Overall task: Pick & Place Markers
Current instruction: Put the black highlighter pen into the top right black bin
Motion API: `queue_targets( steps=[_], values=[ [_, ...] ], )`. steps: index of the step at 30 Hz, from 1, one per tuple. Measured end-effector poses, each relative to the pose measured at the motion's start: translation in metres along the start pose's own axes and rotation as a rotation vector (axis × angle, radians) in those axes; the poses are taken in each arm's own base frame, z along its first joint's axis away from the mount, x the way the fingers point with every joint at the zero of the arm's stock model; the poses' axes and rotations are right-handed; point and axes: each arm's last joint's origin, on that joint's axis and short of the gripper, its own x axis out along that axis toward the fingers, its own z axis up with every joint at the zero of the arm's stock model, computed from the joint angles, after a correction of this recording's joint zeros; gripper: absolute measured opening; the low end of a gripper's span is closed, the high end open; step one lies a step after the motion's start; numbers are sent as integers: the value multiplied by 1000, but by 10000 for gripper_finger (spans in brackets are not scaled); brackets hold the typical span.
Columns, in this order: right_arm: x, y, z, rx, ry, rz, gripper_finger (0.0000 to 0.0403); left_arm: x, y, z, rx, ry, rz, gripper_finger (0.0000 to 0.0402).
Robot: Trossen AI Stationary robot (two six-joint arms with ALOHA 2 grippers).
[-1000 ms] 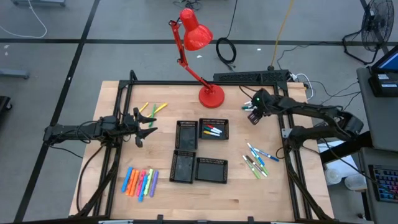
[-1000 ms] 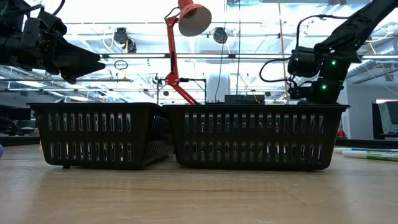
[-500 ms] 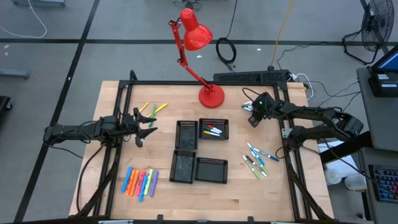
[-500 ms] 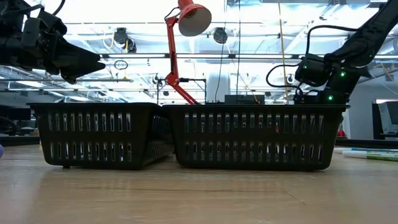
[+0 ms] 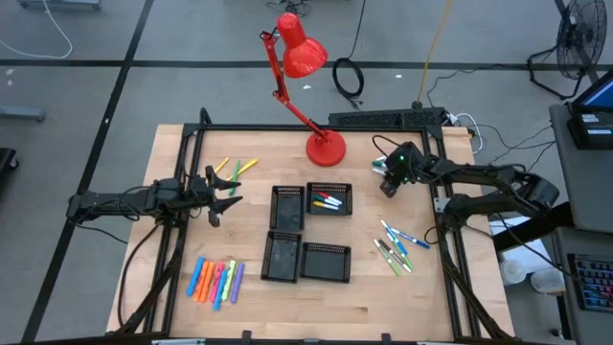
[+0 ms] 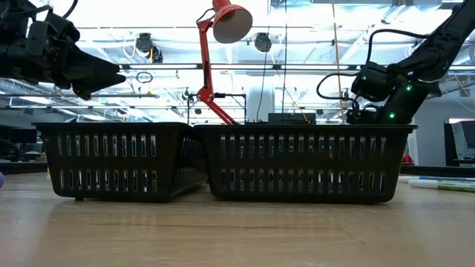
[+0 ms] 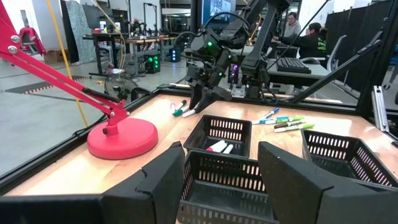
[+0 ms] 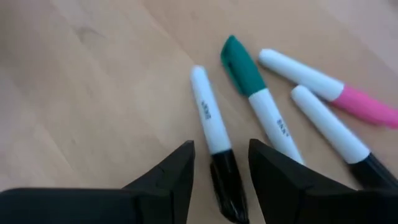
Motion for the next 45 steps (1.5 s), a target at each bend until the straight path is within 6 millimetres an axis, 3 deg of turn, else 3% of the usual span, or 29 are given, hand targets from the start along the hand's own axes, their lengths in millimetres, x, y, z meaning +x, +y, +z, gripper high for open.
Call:
queue_targets(
  steps=[18, 33, 45],
  values=[
    [17, 17, -18, -79, -4, 8, 132, 0, 0, 0, 0, 0, 0, 209],
    [18, 17, -19, -77, 9, 6, 32, 0, 0, 0, 0, 0, 0, 209],
    [18, 17, -19, -79, 9, 6, 40, 0, 0, 0, 0, 0, 0, 209]
  ],
)
